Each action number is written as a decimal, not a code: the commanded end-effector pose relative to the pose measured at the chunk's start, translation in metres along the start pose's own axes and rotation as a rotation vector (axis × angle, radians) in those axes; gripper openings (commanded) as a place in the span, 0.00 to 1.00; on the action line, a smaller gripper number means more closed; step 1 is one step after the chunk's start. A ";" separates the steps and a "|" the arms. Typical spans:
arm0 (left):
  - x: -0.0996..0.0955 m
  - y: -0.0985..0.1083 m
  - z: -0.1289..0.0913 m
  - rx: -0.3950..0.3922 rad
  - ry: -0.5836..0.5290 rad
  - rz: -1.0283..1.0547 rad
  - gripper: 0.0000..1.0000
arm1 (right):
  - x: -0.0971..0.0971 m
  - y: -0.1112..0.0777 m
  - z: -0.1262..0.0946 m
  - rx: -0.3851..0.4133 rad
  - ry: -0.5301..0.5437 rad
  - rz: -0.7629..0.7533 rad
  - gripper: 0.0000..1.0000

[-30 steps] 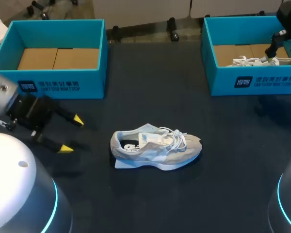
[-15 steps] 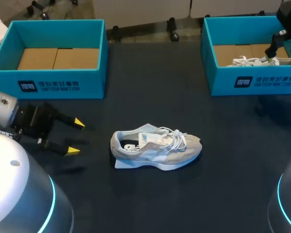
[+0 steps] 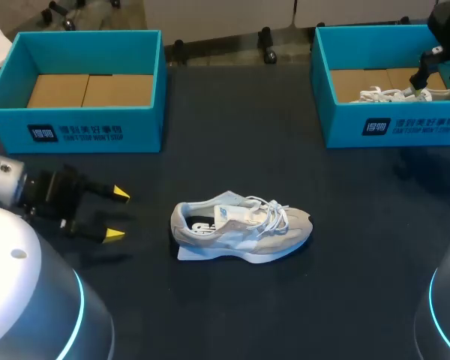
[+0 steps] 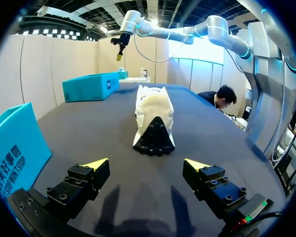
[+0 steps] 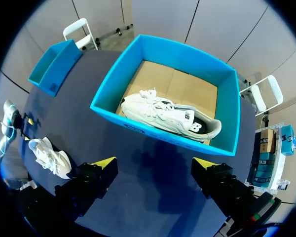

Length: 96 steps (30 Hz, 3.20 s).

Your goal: Take the shoe out of the shoebox, open the shoe tongue, remove and reinsert the insole, then place the shoe into the shoebox

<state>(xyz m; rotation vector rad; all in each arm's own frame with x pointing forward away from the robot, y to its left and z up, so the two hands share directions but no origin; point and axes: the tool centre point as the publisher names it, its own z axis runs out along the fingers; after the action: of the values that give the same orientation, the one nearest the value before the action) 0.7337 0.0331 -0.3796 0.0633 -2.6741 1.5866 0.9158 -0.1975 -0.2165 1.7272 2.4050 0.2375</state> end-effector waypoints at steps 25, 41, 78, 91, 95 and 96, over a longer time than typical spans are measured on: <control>0.014 0.011 0.020 0.076 -0.003 0.036 1.00 | 0.000 0.000 0.000 0.000 -0.002 0.001 1.00; 0.021 -0.010 0.064 0.090 -0.022 0.039 1.00 | 0.000 0.000 0.000 0.000 -0.002 0.001 1.00; 0.027 -0.040 0.131 0.077 -0.082 0.002 1.00 | 0.000 0.000 0.000 0.000 -0.002 0.001 1.00; 0.024 -0.035 0.143 0.042 -0.059 0.003 1.00 | 0.000 0.000 0.000 0.000 -0.002 0.001 1.00; 0.023 -0.032 0.147 0.026 -0.055 0.012 1.00 | 0.000 0.000 0.000 0.000 -0.002 0.001 1.00; 0.022 -0.031 0.147 0.025 -0.053 0.012 0.90 | 0.000 0.000 0.000 0.000 -0.002 0.001 1.00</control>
<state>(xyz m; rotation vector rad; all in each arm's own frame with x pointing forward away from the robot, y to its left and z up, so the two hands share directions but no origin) 0.7099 -0.1073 -0.4192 0.0916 -2.6964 1.6551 0.9158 -0.1975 -0.2165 1.7272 2.4050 0.2375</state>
